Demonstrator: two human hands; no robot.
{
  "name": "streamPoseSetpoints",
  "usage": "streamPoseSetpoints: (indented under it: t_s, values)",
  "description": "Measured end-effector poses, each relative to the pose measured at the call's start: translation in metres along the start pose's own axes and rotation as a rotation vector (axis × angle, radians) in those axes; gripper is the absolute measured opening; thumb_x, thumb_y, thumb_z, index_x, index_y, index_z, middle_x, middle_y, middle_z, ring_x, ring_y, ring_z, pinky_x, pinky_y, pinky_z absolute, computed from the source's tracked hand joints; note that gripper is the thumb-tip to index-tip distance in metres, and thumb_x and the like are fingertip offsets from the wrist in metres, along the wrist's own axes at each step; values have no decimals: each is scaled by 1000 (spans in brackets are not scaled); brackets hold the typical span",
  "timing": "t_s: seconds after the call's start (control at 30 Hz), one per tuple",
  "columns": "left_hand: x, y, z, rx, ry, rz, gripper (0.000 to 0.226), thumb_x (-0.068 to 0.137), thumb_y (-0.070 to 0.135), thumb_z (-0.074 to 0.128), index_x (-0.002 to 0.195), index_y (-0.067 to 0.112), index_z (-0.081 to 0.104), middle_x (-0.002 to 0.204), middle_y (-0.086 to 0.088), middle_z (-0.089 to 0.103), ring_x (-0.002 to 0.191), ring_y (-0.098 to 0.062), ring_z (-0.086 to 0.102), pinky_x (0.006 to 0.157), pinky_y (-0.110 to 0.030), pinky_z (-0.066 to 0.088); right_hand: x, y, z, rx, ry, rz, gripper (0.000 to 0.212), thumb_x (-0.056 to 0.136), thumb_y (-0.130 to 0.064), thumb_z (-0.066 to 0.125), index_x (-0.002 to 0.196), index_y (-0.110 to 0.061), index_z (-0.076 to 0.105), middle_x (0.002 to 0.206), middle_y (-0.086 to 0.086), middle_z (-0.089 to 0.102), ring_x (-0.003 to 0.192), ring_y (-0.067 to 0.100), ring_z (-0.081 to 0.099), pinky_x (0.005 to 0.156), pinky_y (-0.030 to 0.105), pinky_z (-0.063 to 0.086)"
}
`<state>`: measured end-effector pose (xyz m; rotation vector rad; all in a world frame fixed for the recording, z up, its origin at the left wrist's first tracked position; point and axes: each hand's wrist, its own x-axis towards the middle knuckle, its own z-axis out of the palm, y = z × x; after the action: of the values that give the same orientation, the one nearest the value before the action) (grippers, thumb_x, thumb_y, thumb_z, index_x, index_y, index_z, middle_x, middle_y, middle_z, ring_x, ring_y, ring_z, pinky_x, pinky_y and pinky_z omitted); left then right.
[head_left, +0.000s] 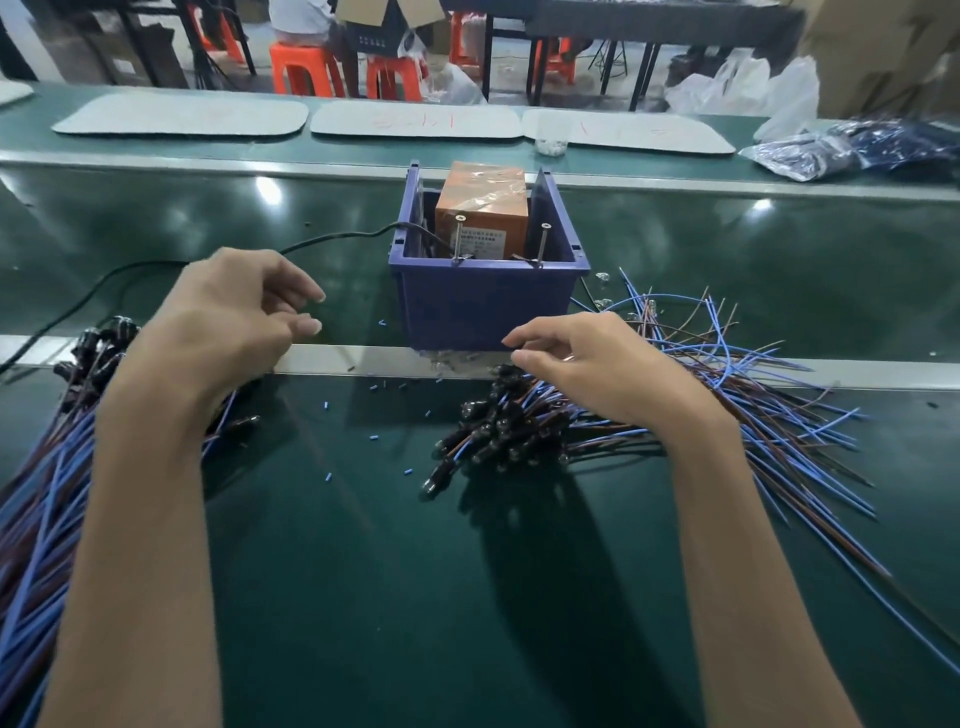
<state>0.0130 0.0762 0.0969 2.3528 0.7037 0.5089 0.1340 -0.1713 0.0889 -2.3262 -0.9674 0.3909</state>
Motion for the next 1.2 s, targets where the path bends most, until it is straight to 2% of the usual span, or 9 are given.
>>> streamPoseSetpoints:
  t_s: [0.1,0.2,0.3,0.43,0.73,0.87,0.97,1.03,1.2]
  values:
    - [0,-3,1,44,26,-40,29,84,-6,62,100,18,68,90,0,68,84,-10,62,71,-5,46,0,1,0,3,0,1,24,96,-27,54,117,-22,67,103,-2,68,98,13,61,78,14,39]
    - [6,-18,3,236,-65,-172,41,86,-1,54,124,14,61,121,-13,63,116,-27,57,103,-36,43,0,2,-1,-3,-1,3,25,96,-28,54,117,-23,66,105,-3,68,98,12,61,78,14,38]
    - [9,-28,4,347,-183,-325,39,90,8,53,128,13,58,130,-19,57,120,-35,53,104,-42,41,0,3,0,3,-2,3,25,96,-28,54,117,-23,66,104,-4,68,97,11,60,79,15,39]
    - [8,-33,1,372,-139,-342,34,90,9,55,123,15,62,123,-19,62,114,-37,56,100,-41,44,1,3,1,5,-16,-4,25,96,-29,54,117,-23,66,101,-4,68,96,12,60,79,15,40]
    - [1,0,-6,14,-42,60,21,94,0,55,107,12,67,102,-7,68,99,-23,64,98,-39,49,0,-3,2,85,7,-73,22,96,-25,55,113,-20,68,87,-10,65,75,-2,58,66,0,39]
    - [-18,40,-8,-465,-174,204,45,96,-15,37,95,21,65,101,4,71,98,-5,69,86,-11,50,1,-8,7,170,-3,-111,21,95,-28,56,111,-22,69,91,-9,71,81,1,63,69,8,45]
    - [-29,59,-5,-617,-257,374,45,96,-17,34,104,16,63,109,5,72,108,-11,66,93,-15,48,4,-11,13,237,-45,-116,21,96,-36,53,108,-27,67,97,-4,72,94,12,66,87,28,52]
    - [-33,66,-2,-681,-275,447,43,96,-16,34,108,14,62,114,6,70,111,-15,65,95,-18,48,5,-12,17,290,-93,-97,33,96,-47,45,106,-24,66,102,-1,72,97,14,66,90,39,52]
    - [-38,73,6,-759,-377,512,40,95,-15,35,113,11,58,119,3,67,114,-17,64,94,-18,47,10,-15,16,723,-196,-8,71,89,-61,18,125,-15,58,112,-4,68,97,10,68,79,20,54]
